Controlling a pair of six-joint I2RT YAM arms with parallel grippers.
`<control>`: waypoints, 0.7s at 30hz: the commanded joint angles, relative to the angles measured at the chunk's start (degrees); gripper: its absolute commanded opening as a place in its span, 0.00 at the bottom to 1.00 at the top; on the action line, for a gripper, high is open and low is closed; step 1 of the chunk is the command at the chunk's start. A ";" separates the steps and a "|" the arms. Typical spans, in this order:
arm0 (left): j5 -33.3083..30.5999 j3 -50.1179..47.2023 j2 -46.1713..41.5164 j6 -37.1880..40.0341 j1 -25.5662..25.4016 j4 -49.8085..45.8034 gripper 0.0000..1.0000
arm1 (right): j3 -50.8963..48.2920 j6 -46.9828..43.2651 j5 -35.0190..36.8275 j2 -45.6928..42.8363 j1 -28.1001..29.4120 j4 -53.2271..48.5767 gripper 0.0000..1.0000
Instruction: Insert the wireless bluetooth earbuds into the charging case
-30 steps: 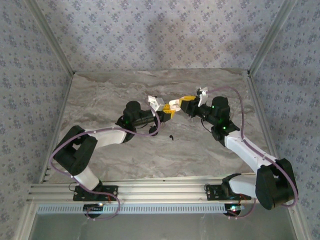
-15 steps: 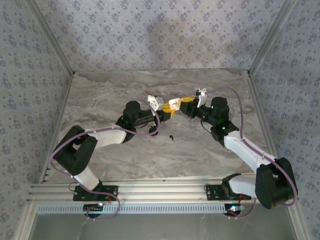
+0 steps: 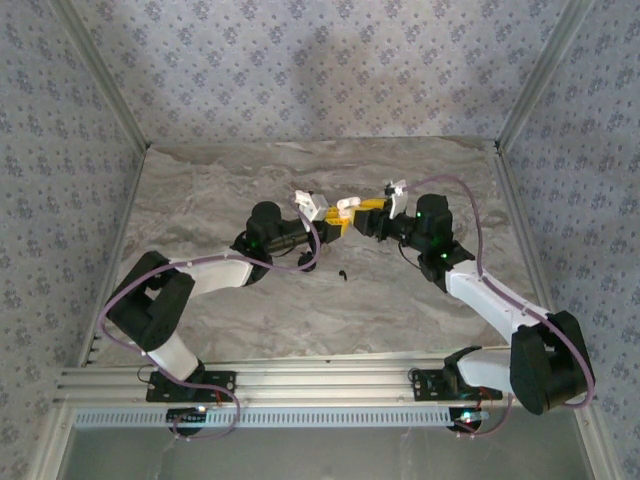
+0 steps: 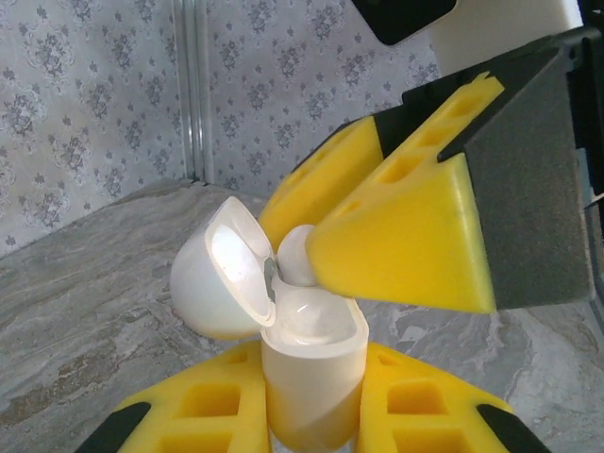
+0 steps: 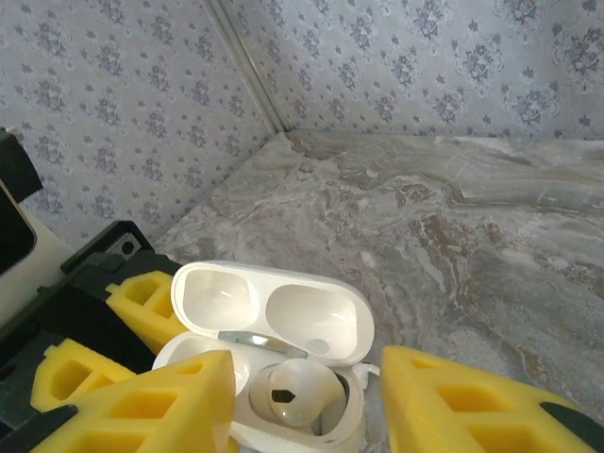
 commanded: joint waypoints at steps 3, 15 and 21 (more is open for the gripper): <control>0.29 2.04 -1.00 1.44 0.05 1.10 0.09 | 2.51 3.10 -3.41 -1.12 -1.40 -0.92 0.58; 1.21 -0.05 -2.15 2.70 1.04 -1.81 0.09 | 9.48 7.94 -11.98 -6.78 -7.74 -19.85 0.66; 1.43 -0.51 -2.46 2.41 1.27 -2.42 0.09 | 14.91 7.35 -11.70 -4.34 -7.89 -33.27 0.58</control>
